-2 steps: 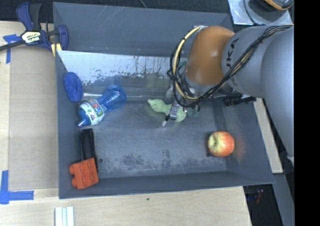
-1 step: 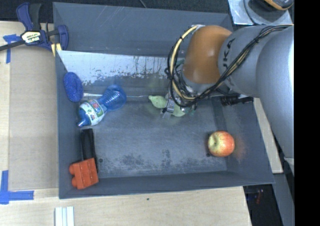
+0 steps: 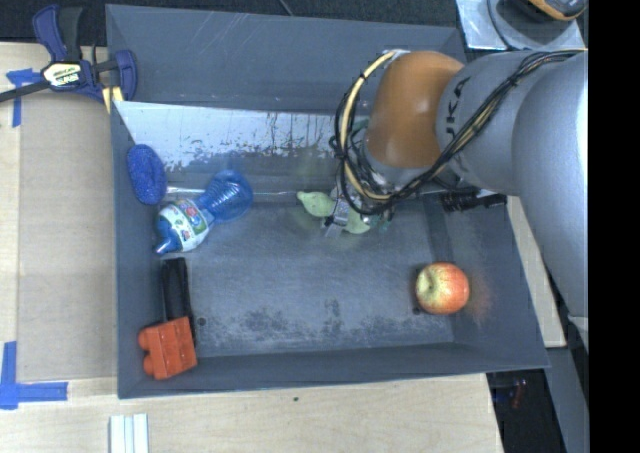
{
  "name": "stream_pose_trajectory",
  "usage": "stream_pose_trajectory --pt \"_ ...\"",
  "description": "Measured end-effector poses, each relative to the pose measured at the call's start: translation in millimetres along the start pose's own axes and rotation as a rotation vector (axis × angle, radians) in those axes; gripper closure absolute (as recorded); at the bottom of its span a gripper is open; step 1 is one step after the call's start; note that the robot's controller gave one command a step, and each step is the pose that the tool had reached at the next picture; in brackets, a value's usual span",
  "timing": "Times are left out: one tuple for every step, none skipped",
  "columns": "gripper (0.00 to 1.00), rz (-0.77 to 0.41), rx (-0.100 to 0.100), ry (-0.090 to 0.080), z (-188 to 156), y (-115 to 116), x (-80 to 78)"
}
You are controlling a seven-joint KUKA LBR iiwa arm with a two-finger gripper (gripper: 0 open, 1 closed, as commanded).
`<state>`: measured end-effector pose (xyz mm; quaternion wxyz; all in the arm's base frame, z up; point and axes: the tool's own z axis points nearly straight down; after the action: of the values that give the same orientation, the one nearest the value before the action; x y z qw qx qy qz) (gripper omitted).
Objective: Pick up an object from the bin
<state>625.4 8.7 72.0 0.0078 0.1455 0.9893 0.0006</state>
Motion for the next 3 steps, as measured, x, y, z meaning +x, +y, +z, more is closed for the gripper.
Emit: stream_pose_trajectory --pt "1.00 0.000 0.000 0.000 -8 0 0.2" --pt "1.00 0.000 0.001 0.003 -33 -1 0.6" --pt "1.00 0.000 0.000 -0.001 -63 -1 -1.0"
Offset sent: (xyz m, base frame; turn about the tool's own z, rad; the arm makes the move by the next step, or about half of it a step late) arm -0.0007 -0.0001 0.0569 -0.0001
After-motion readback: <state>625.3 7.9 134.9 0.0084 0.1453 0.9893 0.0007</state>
